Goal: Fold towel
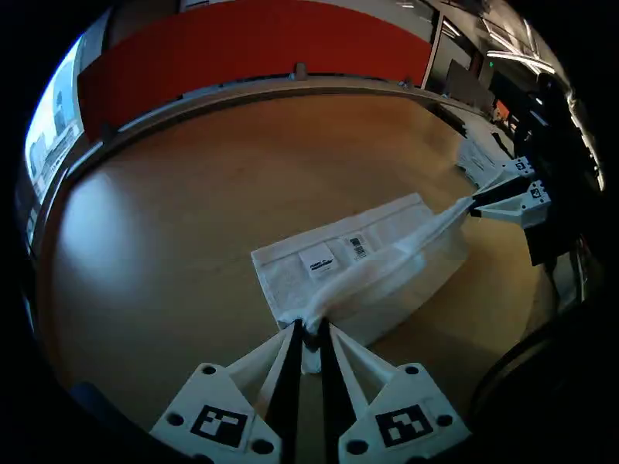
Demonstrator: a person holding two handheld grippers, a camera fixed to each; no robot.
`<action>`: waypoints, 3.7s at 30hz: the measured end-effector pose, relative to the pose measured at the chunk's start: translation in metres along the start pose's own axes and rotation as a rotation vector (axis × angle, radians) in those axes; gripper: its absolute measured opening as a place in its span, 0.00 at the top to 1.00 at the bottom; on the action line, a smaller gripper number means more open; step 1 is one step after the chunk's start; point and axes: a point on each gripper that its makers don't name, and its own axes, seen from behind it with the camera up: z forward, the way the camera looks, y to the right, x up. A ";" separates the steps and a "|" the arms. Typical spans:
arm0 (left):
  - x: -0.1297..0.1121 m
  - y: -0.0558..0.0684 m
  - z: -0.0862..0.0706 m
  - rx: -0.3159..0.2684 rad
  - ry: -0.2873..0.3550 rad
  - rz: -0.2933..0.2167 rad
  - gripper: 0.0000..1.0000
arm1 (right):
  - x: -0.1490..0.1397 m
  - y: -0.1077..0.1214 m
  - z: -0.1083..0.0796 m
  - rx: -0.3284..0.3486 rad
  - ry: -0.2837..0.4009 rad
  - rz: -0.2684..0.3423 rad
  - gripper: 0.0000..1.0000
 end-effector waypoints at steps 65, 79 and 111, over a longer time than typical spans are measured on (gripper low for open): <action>-0.027 -0.049 -0.003 0.165 -0.012 -0.098 0.02 | -0.007 0.023 0.032 -0.094 -0.022 -0.007 0.00; -0.061 -0.059 -0.044 0.227 0.010 -0.200 0.02 | 0.012 -0.002 0.048 -0.040 -0.014 -0.050 0.00; -0.126 -0.085 -0.102 0.330 0.018 -0.340 0.03 | 0.044 -0.059 0.097 0.045 -0.041 -0.160 0.00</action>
